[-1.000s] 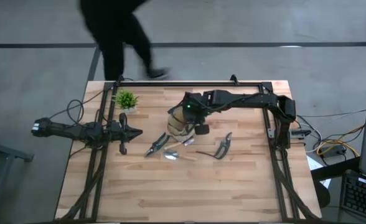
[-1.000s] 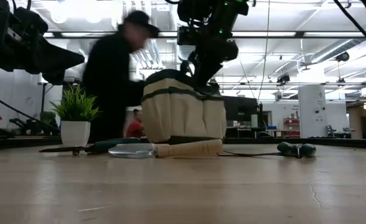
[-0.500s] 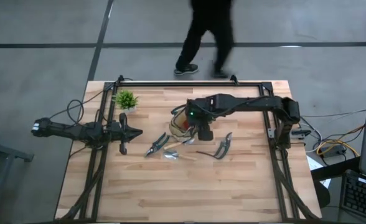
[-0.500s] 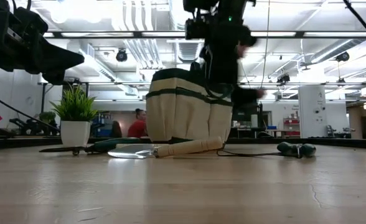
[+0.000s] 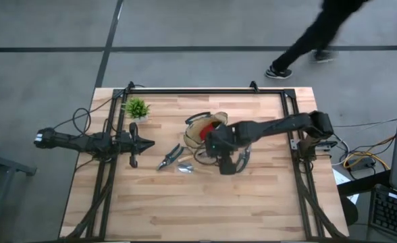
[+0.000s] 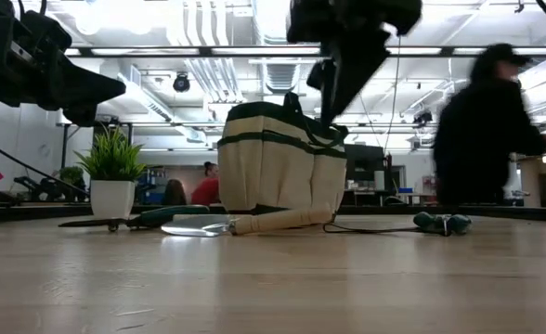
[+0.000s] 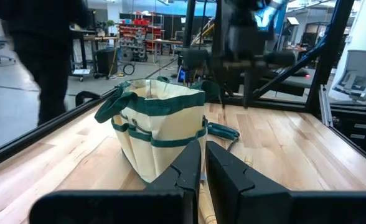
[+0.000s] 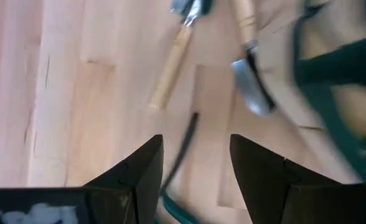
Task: Pick & Place Garden tools in Gardening bag
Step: Put the right green scissors into the bag
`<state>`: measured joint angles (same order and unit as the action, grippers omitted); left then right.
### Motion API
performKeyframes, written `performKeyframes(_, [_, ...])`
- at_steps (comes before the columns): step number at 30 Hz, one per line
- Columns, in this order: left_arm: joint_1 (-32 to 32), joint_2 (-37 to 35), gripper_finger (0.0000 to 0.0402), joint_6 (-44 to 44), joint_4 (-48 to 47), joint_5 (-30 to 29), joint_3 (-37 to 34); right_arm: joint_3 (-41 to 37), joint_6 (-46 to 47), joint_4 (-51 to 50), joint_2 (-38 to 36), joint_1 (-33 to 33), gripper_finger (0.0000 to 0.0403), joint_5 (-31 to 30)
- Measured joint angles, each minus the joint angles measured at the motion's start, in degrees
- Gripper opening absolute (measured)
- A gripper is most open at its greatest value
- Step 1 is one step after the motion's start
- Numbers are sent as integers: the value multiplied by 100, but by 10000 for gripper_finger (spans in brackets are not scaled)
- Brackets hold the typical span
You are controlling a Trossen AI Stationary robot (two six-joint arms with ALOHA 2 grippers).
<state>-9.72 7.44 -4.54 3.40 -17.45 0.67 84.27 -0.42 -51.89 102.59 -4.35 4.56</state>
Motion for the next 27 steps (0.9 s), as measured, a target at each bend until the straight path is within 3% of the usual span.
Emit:
performKeyframes(15, [0, 0, 30, 0, -1, 0, -2, -1970, 520, 2667, 2, -314, 174, -211])
performKeyframes(27, [0, 0, 30, 2, -1, 0, -2, -2964, 656, 3975, 45, -314, 163, -326])
